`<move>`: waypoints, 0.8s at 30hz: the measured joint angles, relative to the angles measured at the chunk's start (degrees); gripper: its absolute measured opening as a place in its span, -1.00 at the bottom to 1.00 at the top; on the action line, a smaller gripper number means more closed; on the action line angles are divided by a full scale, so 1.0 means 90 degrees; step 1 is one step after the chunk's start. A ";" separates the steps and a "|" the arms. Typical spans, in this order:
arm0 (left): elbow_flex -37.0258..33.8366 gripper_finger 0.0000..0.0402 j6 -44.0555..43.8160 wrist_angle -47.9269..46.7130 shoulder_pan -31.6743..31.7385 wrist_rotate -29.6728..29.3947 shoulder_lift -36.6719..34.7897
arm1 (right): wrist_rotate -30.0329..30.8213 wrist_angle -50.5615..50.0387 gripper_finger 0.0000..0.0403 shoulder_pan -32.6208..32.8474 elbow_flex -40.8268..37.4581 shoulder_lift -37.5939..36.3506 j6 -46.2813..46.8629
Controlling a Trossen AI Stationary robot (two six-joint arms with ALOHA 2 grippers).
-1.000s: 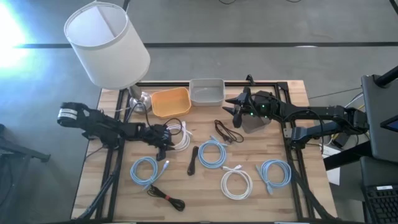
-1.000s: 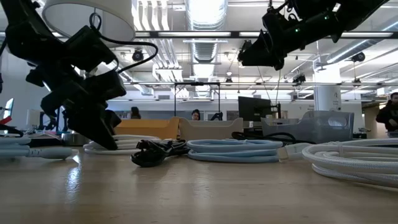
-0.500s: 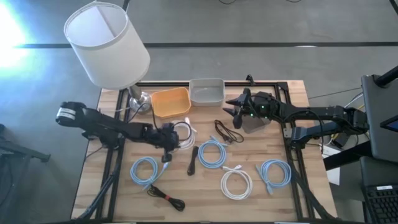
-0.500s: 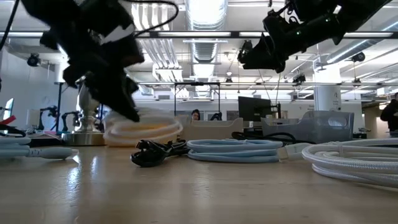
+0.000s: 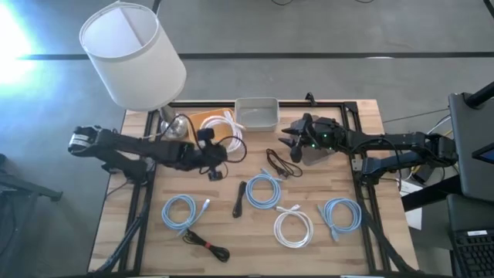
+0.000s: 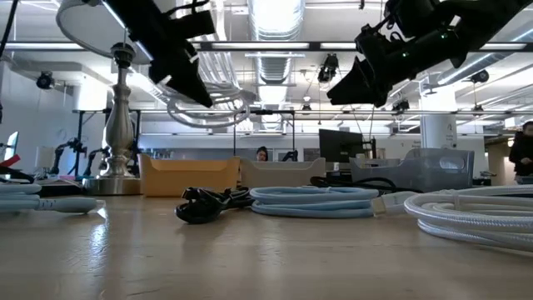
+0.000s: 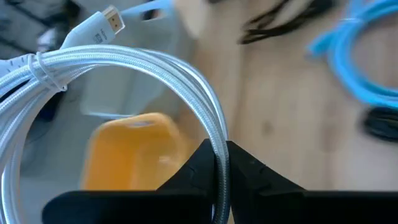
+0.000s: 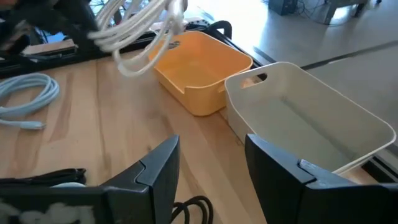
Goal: Pick & Place USB Port
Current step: Put the top white display cable into the yellow bin
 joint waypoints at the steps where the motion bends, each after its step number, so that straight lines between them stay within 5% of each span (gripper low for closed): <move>1: 0.0006 -0.86 0.0020 -0.0012 0.0096 -0.0091 0.0000 | 0.0000 0.0007 -0.12 0.0001 0.0000 0.0000 0.0000; 9: -0.0353 -0.87 0.0162 0.0046 0.1031 -0.0216 0.0133 | 0.0000 0.0009 -0.12 0.0001 0.0000 0.0000 0.0000; 24: -0.1759 -0.82 0.0999 0.2242 0.1980 -0.0410 0.0405 | 0.0000 0.0013 -0.12 0.0000 0.0002 0.0000 -0.0002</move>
